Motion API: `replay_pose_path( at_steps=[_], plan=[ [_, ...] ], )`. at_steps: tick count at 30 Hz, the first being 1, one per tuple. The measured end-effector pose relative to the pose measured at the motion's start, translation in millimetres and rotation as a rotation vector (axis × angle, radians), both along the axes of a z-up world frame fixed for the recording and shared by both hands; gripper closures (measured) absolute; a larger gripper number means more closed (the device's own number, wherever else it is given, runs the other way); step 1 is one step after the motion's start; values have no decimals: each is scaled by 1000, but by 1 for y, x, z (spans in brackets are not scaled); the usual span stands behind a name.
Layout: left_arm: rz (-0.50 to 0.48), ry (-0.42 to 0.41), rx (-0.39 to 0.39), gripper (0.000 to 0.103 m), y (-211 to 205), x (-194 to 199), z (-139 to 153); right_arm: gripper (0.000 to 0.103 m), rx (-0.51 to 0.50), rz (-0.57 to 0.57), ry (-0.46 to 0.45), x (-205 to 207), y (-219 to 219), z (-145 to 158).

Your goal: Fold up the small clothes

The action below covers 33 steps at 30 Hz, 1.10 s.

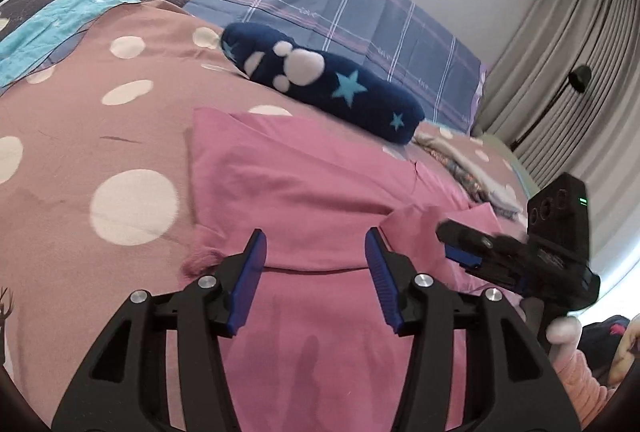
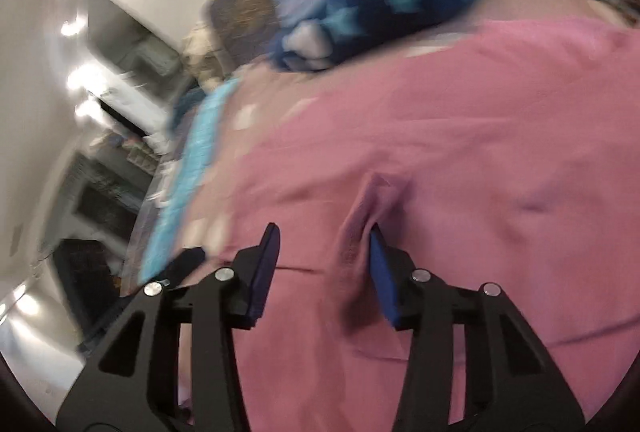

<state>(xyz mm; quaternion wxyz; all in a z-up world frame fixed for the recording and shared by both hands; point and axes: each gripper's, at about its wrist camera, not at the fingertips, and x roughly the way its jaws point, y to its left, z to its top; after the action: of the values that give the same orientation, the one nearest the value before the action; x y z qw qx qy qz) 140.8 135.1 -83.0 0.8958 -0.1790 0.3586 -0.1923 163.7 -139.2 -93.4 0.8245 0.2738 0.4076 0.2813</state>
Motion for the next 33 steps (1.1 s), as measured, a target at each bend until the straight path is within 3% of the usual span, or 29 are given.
replay_pose_path(
  at_steps=[1, 4, 8, 15, 17, 18, 19, 23, 28, 30, 33],
  plan=[
    [-2, 9, -11, 50, 4, 0, -1, 57, 3, 128, -54, -6, 19, 9],
    [-37, 61, -51, 50, 6, 2, -11, 56, -77, 255, -153, -27, 43, 22],
    [-91, 87, -94, 49, -4, 3, -18, 55, -157, 201, -134, -35, 25, 17],
    [-184, 146, -28, 44, -44, 7, -31, 53, -248, 76, -96, -55, -25, 8],
    [-208, 156, 2, 55, -60, 7, -33, 51, -266, 43, -100, -65, -37, 8],
    [-208, 158, 17, 84, -65, 8, -35, 51, -268, 30, -99, -67, -41, 7],
    [-198, 158, 40, 98, -69, 10, -35, 50, -268, 14, -95, -69, -47, 6],
    [-170, 60, 34, 98, -74, 14, -2, 49, -298, -65, -106, -77, -70, 11],
    [-116, -198, 94, 98, -55, 12, 89, 46, -411, -233, -123, -87, -114, 20],
    [-62, -223, 151, 98, -38, 17, 98, 46, -414, -260, -98, -89, -128, 14],
    [-21, -166, 243, 96, -15, 27, 73, 46, -418, -288, -43, -91, -142, -1]
  ],
)
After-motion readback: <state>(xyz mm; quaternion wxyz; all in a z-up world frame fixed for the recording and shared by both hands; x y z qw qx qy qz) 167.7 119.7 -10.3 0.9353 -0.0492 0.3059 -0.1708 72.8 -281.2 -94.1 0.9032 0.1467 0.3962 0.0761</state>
